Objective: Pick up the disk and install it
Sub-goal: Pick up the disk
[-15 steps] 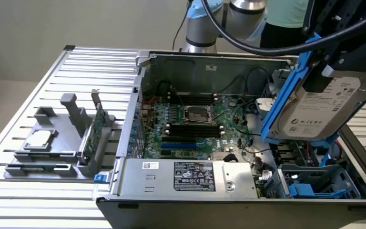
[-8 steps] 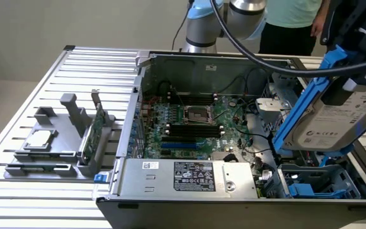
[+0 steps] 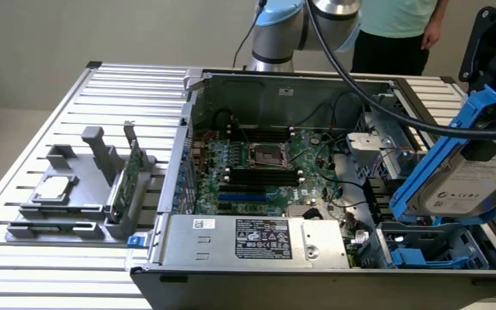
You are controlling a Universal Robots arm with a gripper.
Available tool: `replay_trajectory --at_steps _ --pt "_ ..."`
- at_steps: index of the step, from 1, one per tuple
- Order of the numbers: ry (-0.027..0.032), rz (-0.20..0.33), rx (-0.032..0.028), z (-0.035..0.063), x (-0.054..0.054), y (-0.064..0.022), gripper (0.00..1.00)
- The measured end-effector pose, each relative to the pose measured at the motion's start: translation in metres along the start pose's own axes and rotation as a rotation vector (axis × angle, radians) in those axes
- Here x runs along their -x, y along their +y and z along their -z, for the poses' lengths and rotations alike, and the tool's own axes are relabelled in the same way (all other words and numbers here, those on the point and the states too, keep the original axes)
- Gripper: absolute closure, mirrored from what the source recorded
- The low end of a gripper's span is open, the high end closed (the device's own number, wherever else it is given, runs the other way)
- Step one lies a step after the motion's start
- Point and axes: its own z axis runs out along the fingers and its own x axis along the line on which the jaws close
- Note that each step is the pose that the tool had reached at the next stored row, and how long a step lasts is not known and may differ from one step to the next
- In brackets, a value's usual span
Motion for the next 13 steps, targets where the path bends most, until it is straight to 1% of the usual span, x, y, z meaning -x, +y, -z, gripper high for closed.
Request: replay_trajectory --at_steps 4,8,13 --pt "0.0002 0.000 0.0000 -0.0069 -0.001 -0.0047 0.68" --pt "0.0002 0.000 0.0000 -0.0140 -0.001 -0.0063 0.68" --pt "0.0021 0.000 0.0000 -0.0169 -0.001 -0.0068 0.68"
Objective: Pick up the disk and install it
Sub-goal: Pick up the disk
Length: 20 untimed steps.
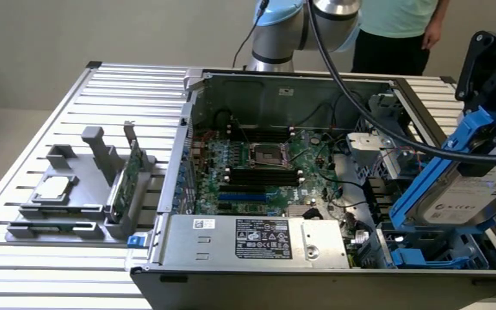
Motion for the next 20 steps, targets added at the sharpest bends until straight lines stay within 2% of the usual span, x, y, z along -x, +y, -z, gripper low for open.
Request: replay_trajectory --at_steps 11,20 --pt "-0.0001 0.000 0.0000 -0.0170 0.001 -0.0054 0.68" --pt "-0.0001 0.000 0.0000 -0.0234 0.001 -0.0076 0.68"
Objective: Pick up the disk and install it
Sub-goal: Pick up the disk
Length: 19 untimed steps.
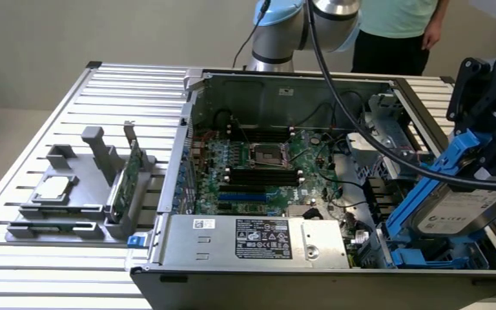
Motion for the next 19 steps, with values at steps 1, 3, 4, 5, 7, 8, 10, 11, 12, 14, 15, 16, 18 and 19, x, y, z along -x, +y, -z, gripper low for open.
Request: replay_trajectory --at_steps 1,3,4,5,7,8,10,11,12,14,15,16,18,19 --pt "-0.0003 0.000 0.0000 -0.0004 0.0000 -0.0001 0.68" --pt "-0.0011 0.000 -0.0001 -0.0009 0.0000 -0.0003 0.68" --pt "-0.0016 0.000 -0.0004 -0.0011 0.0000 -0.0004 0.68" --pt "-0.0019 0.000 -0.0011 -0.0014 0.0001 -0.0004 0.68" --pt "-0.0022 0.000 -0.0031 -0.0020 0.0001 -0.0005 0.68" --pt "-0.0023 0.000 -0.0046 -0.0023 0.0001 -0.0004 0.68" --pt "-0.0021 0.000 -0.0088 -0.0029 0.0001 -0.0005 0.68" --pt "-0.0022 0.000 -0.0114 -0.0032 0.0001 -0.0005 0.68" --pt "-0.0023 0.000 -0.0144 -0.0036 0.0001 -0.0005 0.68" --pt "-0.0023 0.000 -0.0177 -0.0044 0.0001 -0.0003 0.68" --pt "-0.0022 0.000 -0.0181 -0.0047 0.0002 0.0000 0.68" --pt "-0.0021 0.000 -0.0183 -0.0050 0.0002 0.0003 0.68" --pt "-0.0023 -0.001 -0.0184 -0.0056 0.0002 0.0012 0.68" --pt "-0.0022 0.000 -0.0185 -0.0058 0.0002 0.0014 0.68"
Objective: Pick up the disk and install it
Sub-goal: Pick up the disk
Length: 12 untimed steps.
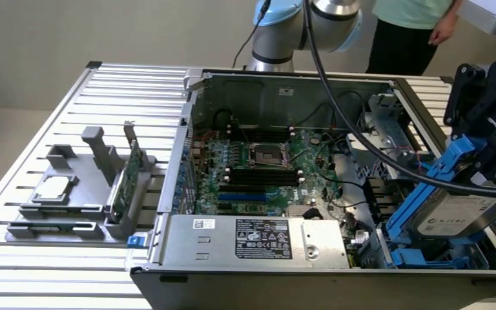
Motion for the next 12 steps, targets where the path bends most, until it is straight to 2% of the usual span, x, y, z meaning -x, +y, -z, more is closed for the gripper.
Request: replay_trajectory --at_steps 5,12 --pt "0.0000 -0.002 -0.0044 -0.0024 0.0001 0.0009 0.68" --pt "-0.0001 -0.006 -0.0064 -0.0059 0.0003 0.0025 0.68"
